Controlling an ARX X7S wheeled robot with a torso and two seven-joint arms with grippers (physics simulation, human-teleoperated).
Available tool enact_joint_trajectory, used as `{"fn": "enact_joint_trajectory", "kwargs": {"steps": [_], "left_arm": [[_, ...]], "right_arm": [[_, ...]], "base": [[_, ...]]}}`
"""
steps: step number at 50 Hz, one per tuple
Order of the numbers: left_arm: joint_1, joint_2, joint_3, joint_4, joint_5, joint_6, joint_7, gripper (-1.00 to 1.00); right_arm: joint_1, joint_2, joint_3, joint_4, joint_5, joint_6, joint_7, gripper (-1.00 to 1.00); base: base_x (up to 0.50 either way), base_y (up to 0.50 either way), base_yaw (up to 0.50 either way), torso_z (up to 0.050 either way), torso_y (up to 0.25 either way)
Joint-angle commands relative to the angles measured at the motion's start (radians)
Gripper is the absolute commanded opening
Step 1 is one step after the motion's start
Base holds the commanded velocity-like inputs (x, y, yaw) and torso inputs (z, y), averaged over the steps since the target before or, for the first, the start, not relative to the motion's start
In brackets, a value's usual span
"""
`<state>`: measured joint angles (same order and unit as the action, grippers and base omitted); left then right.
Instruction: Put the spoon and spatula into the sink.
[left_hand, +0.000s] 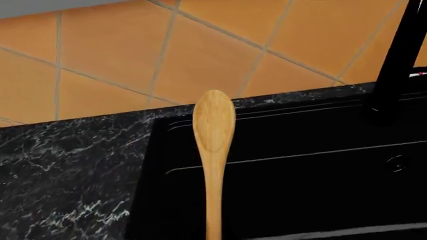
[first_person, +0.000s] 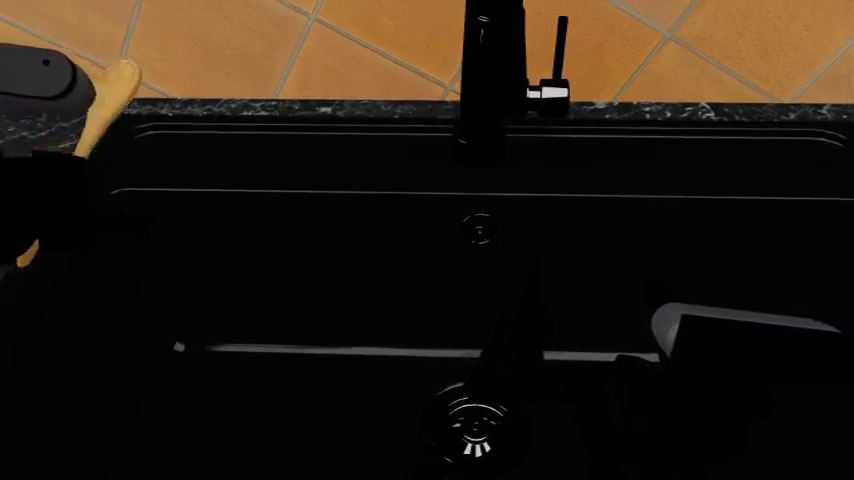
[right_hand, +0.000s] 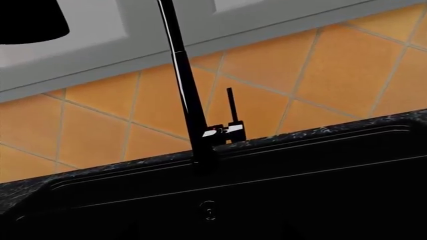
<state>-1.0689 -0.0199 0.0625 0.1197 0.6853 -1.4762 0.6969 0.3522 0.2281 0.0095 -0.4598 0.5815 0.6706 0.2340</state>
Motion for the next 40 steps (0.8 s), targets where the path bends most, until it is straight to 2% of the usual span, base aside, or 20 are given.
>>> {"fn": "enact_joint_trajectory", "kwargs": {"steps": [1,11,24,34,40], "left_arm": [[-0.021,0.008,0.022,-0.122,-0.142,0.043,-0.029,-1.00],[0.002,-0.016,0.089,-0.192,-0.201,0.077,-0.026,-1.00],[0.087,-0.041,0.238,-0.260,-0.239,0.115,0.012,-1.00],[0.155,-0.035,0.269,-0.317,-0.262,0.154,-0.008,-1.00],[0.178,-0.021,0.233,-0.372,-0.295,0.167,-0.028,-1.00]], "right_arm": [[0.004,0.005,-0.004,0.000,0.006,-0.002,0.004,1.00],[0.005,0.009,-0.005,-0.001,0.013,-0.003,0.008,1.00],[0.002,0.013,-0.012,0.005,0.013,-0.013,0.010,1.00],[-0.005,0.016,-0.012,0.004,0.017,-0.020,0.013,1.00],[-0.011,0.018,-0.012,0.013,0.017,-0.033,0.009,1.00]], "base": [[0.00,0.00,0.00,0.000,0.000],[0.00,0.00,0.00,0.000,0.000],[0.00,0.00,0.00,0.000,0.000],[0.00,0.00,0.00,0.000,0.000],[0.00,0.00,0.00,0.000,0.000]]}}
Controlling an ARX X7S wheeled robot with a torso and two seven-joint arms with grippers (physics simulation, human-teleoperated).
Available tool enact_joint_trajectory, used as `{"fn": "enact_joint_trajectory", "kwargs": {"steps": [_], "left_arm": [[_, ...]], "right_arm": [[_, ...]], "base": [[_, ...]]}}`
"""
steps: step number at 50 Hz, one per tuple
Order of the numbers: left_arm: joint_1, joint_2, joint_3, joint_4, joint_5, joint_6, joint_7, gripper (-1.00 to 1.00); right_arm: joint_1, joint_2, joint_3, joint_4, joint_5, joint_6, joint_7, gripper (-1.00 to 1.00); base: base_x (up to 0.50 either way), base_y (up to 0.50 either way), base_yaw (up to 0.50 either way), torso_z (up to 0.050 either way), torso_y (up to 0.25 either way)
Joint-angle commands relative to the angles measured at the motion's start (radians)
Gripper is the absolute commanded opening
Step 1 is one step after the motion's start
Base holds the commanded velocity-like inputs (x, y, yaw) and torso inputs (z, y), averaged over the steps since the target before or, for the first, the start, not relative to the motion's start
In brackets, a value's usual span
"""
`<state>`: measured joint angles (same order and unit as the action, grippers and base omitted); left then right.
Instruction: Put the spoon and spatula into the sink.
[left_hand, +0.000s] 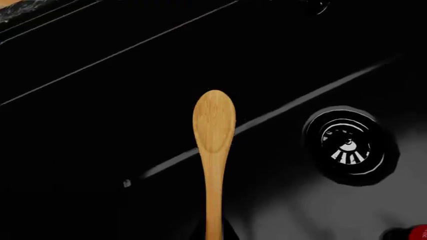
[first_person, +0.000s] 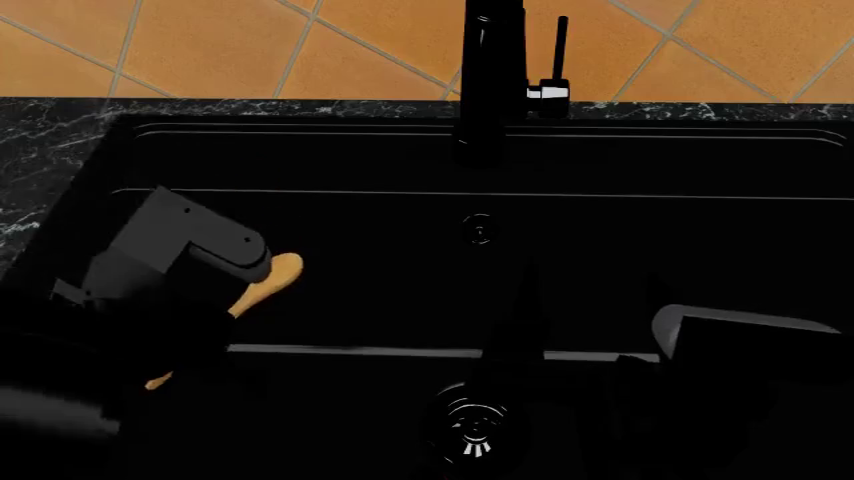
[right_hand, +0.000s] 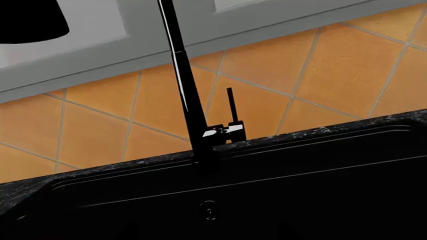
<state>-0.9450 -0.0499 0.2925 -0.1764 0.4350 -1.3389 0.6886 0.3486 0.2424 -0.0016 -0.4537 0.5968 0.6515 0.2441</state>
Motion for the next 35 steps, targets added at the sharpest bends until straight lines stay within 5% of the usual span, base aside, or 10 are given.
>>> {"fn": "enact_joint_trajectory", "kwargs": {"steps": [1,11,12,25,35], "left_arm": [[0.057,0.013,-0.006,-0.082,-0.051,0.033,-0.023,-1.00],[0.046,0.019,-0.042,-0.124,-0.096,0.026,-0.048,-1.00],[0.044,0.017,-0.042,-0.116,-0.102,0.020,-0.041,1.00],[0.040,-0.009,-0.010,-0.059,-0.112,-0.015,-0.041,1.00],[-0.003,-0.052,0.071,0.283,-0.076,-0.207,0.032,1.00]], "right_arm": [[-0.008,0.003,-0.001,0.010,0.001,-0.016,-0.003,1.00],[-0.018,0.009,0.003,0.007,0.005,-0.024,0.002,1.00],[-0.018,0.008,0.002,0.008,0.005,-0.026,0.001,1.00],[-0.013,0.014,0.001,-0.001,0.014,-0.024,0.009,1.00],[-0.012,0.015,-0.004,0.007,0.017,-0.032,0.007,1.00]], "base": [[0.00,0.00,0.00,0.000,0.000],[0.00,0.00,0.00,0.000,0.000],[0.00,0.00,0.00,0.000,0.000],[0.00,0.00,0.00,0.000,0.000],[0.00,0.00,0.00,0.000,0.000]]}}
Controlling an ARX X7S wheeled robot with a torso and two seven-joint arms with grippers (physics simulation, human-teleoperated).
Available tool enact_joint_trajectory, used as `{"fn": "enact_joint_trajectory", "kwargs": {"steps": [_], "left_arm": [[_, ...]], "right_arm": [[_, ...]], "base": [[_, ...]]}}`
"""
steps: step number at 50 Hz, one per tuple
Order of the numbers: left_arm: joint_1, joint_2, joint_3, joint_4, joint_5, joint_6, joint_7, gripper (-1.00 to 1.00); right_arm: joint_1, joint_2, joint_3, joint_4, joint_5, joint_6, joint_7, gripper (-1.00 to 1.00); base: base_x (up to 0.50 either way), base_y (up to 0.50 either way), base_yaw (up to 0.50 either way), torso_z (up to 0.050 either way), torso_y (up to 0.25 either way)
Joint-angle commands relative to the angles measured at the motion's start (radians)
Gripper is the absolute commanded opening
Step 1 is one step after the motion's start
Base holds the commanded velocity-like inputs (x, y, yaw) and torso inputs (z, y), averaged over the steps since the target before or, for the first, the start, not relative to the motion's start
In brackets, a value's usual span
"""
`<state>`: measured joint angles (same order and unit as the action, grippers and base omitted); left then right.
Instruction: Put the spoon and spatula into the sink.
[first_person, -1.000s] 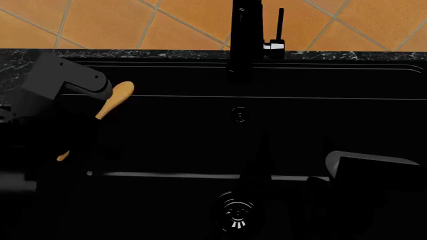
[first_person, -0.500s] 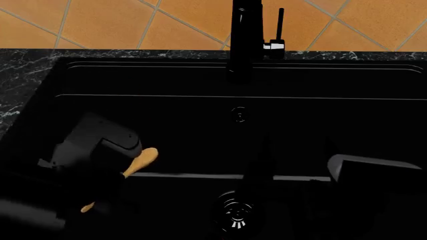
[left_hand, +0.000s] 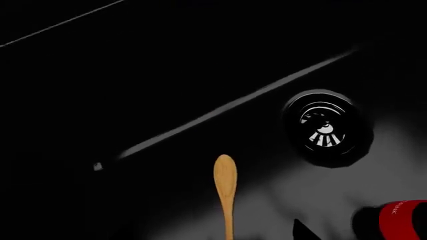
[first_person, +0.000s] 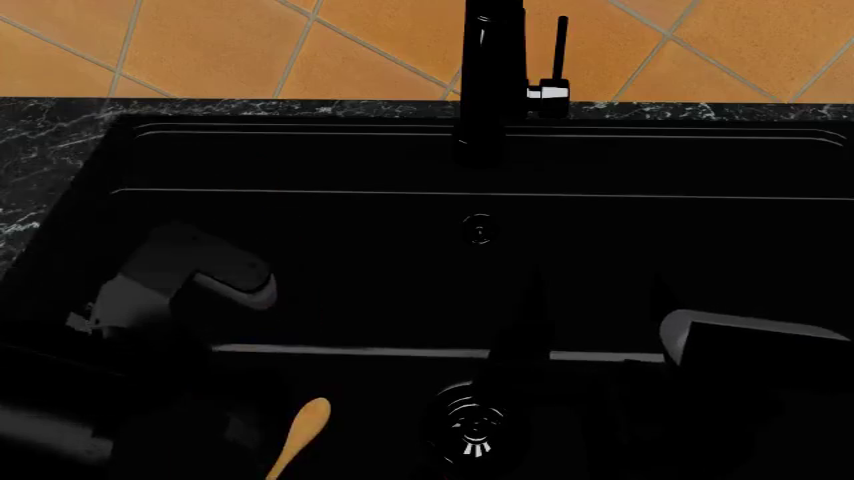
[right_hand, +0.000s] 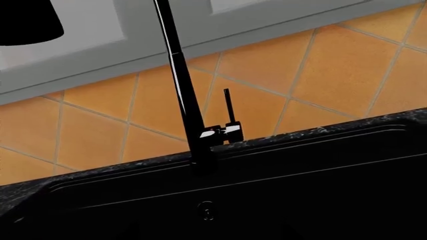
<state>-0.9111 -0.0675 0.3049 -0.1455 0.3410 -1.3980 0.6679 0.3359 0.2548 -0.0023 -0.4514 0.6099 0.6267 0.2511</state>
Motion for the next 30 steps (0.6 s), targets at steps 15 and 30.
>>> {"fn": "enact_joint_trajectory", "kwargs": {"steps": [15,30], "left_arm": [[-0.149,0.064,0.014,0.400,0.975,-0.169,0.746,1.00],[-0.105,-0.026,-0.145,0.638,1.407,-0.051,0.901,1.00]], "right_arm": [[-0.005,0.006,-0.004,0.013,0.007,-0.019,0.000,1.00],[-0.008,0.013,-0.009,0.029,-0.001,-0.036,0.000,1.00]], "base": [[0.00,0.00,0.00,0.000,0.000],[0.00,0.00,0.00,0.000,0.000]]}}
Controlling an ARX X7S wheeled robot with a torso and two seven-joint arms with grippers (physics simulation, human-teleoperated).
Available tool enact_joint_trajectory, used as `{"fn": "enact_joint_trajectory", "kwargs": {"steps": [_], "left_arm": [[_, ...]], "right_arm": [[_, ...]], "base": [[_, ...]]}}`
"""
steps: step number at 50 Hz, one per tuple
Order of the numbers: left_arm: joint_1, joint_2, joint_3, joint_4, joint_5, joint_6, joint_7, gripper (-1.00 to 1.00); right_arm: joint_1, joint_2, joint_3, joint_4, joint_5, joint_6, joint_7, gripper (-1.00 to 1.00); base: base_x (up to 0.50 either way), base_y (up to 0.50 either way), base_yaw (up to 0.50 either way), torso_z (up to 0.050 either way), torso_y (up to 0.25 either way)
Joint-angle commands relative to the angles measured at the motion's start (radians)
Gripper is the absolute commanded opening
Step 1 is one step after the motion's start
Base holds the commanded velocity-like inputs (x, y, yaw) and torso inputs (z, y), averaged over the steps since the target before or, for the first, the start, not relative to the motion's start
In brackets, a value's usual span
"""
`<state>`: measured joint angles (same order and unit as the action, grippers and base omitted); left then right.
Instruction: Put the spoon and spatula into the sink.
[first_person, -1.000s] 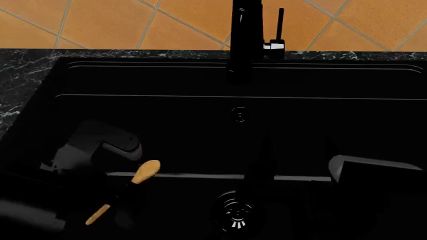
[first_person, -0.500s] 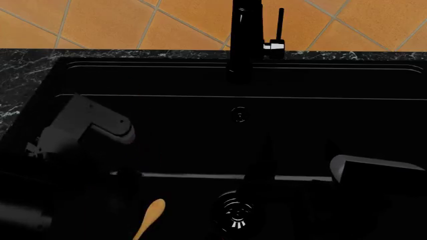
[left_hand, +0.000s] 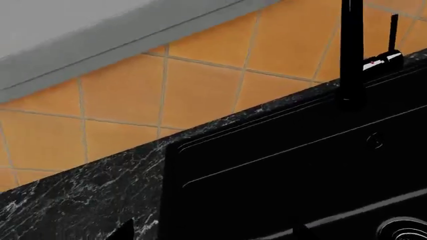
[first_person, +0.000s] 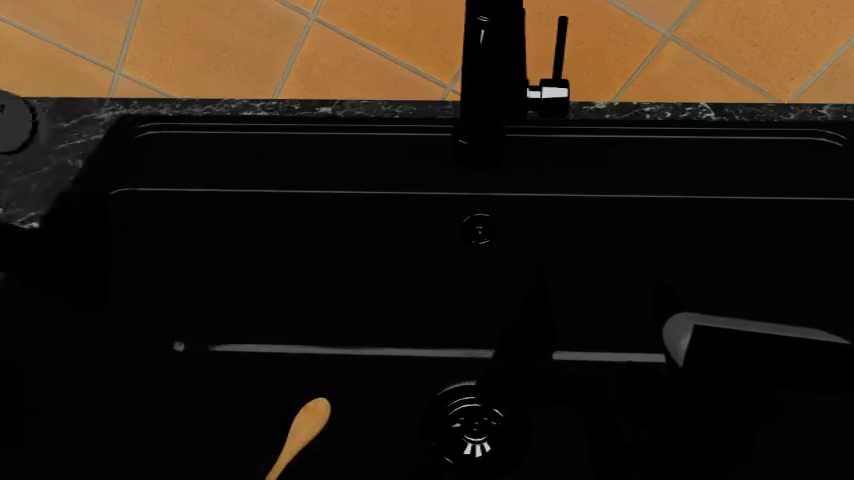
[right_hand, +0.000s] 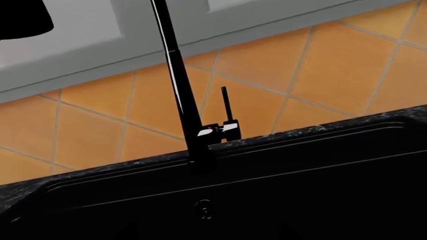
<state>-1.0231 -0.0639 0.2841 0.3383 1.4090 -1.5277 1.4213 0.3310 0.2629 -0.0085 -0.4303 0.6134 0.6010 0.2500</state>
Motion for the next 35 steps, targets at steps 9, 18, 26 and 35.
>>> {"fn": "enact_joint_trajectory", "kwargs": {"steps": [9,18,26,35], "left_arm": [[0.065,0.063,-0.369,0.260,0.440,0.263,0.149,1.00],[0.086,0.064,-0.566,0.327,0.462,0.374,0.149,1.00],[0.041,0.064,-0.757,0.329,0.455,0.471,0.149,1.00],[-0.024,0.064,-0.869,0.254,0.434,0.444,0.149,1.00]], "right_arm": [[-0.001,0.006,-0.010,0.015,-0.007,-0.017,0.002,1.00],[-0.007,0.006,-0.015,0.020,-0.006,-0.025,0.001,1.00],[-0.009,0.009,-0.016,0.017,-0.003,-0.030,0.001,1.00],[-0.009,0.010,-0.023,0.022,-0.004,-0.035,0.002,1.00]], "base": [[0.00,0.00,0.00,0.000,0.000],[0.00,0.00,0.00,0.000,0.000],[0.00,0.00,0.00,0.000,0.000],[0.00,0.00,0.00,0.000,0.000]]}}
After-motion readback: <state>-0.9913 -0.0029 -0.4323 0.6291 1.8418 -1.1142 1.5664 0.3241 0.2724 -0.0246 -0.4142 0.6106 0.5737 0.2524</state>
